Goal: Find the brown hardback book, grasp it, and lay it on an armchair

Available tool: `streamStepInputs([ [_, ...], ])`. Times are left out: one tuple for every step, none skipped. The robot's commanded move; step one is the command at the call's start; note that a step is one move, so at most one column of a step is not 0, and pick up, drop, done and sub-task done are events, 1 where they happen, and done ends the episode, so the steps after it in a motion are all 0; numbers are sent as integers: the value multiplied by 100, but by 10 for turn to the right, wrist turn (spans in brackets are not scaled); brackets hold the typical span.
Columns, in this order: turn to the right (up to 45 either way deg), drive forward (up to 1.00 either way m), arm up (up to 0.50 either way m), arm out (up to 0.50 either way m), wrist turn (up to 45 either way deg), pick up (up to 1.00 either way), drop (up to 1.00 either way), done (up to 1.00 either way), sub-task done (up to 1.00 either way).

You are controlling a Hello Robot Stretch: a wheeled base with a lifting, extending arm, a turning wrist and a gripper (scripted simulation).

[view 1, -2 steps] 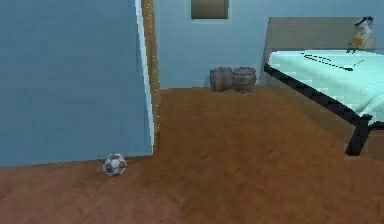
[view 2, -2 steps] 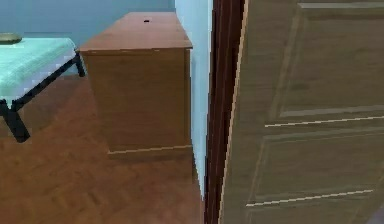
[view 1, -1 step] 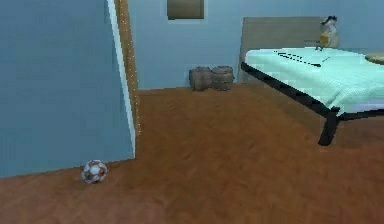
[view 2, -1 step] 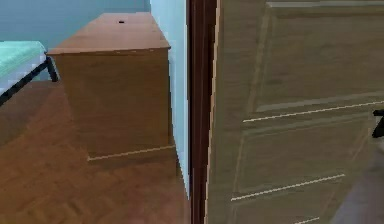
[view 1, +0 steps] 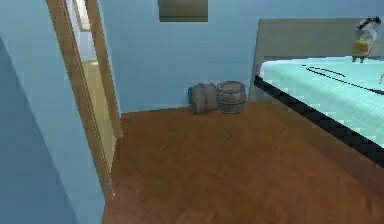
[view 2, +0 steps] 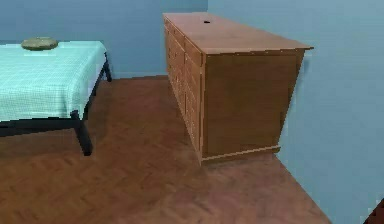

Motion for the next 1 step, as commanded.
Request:
streamStepInputs([
  [0,100,0,0,0,0,0,0,0],
])
